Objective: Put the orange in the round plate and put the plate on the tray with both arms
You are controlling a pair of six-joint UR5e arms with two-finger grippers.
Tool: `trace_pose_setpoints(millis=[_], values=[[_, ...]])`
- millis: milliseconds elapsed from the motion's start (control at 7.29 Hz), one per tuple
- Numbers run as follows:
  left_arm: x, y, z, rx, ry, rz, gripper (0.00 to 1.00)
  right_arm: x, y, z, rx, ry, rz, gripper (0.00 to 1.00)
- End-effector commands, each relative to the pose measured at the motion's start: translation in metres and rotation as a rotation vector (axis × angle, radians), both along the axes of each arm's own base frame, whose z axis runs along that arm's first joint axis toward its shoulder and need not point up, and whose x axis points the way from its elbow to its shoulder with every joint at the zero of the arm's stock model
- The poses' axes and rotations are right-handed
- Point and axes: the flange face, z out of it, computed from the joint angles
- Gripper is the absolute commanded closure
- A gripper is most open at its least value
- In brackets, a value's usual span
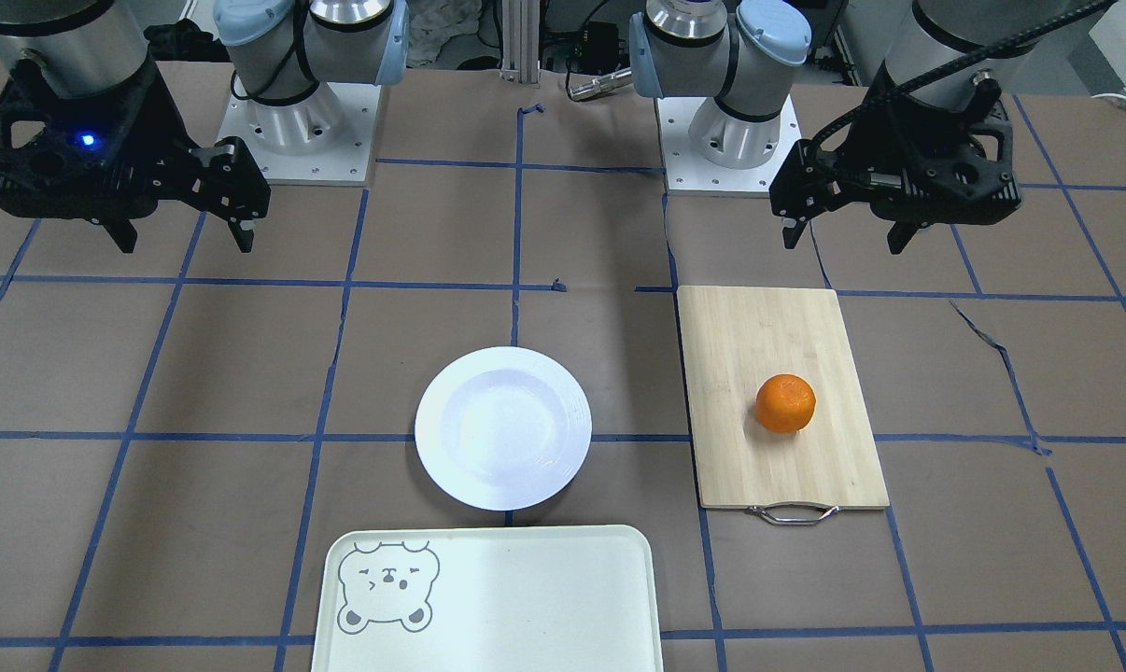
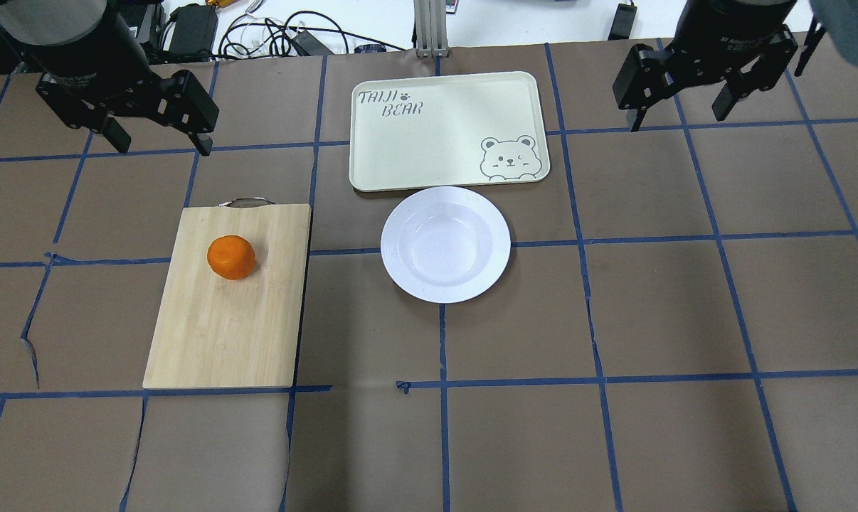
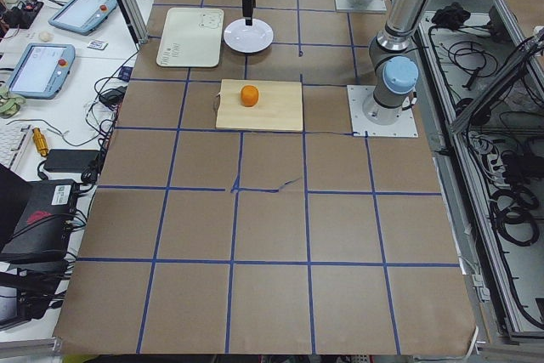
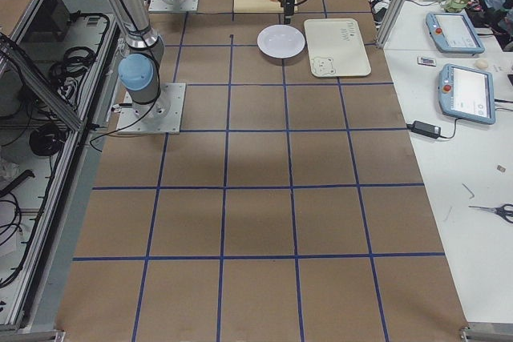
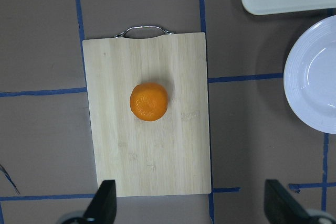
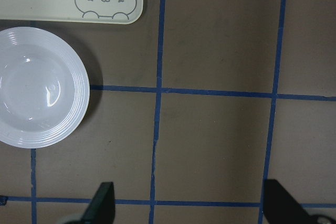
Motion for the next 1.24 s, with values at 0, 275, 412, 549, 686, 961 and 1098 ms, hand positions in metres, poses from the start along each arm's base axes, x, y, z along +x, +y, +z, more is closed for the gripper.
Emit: trace_pose_setpoints(millis=[0, 275, 412, 549, 686, 961, 1098], values=[[-0.001, 0.003, 0.002, -0.003, -0.001, -0.001, 0.00, 0.004, 0.012, -0.002, -0.024, -0.034, 0.001, 0.00], [0.000, 0.005, 0.001, -0.002, -0.001, 0.001, 0.00, 0.003, 0.012, -0.001, -0.024, -0.024, 0.011, 0.00], [-0.001, 0.006, 0.002, -0.004, 0.002, -0.001, 0.00, 0.003, 0.009, -0.007, -0.011, -0.021, 0.014, 0.00], [-0.001, 0.008, 0.004, -0.008, 0.003, -0.001, 0.00, 0.002, 0.010, -0.004, -0.019, -0.018, 0.014, 0.00], [0.000, 0.008, 0.005, -0.010, 0.002, 0.001, 0.00, 0.003, 0.007, -0.003, -0.036, -0.023, 0.005, 0.00], [0.000, 0.008, 0.005, -0.011, 0.000, 0.001, 0.00, 0.002, 0.003, -0.009, -0.033, -0.020, 0.013, 0.00], [0.000, 0.008, 0.006, -0.013, 0.001, 0.001, 0.00, -0.001, 0.002, -0.007, -0.037, -0.019, 0.011, 0.00]])
